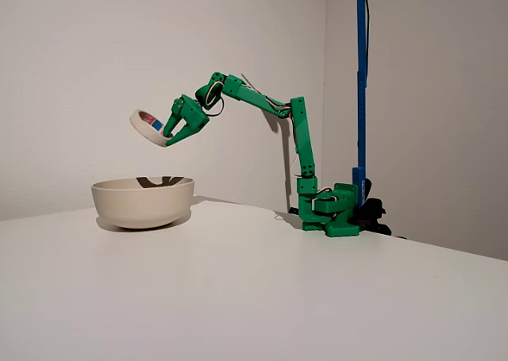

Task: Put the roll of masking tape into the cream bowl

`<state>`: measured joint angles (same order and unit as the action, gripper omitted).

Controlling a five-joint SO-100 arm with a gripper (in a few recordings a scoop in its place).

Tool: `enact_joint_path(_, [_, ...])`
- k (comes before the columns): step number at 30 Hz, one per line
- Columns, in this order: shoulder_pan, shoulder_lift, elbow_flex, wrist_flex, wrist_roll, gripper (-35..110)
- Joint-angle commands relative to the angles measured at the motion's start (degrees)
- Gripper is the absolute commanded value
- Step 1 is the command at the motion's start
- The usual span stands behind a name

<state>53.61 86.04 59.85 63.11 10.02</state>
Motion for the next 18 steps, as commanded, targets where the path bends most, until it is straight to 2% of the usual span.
enact_joint_path(1, [0.26, -0.62, -6.5, -1.32, -0.35, -8])
enact_joint_path(18, [6.06, -13.54, -6.86, -7.29, -2.02, -8])
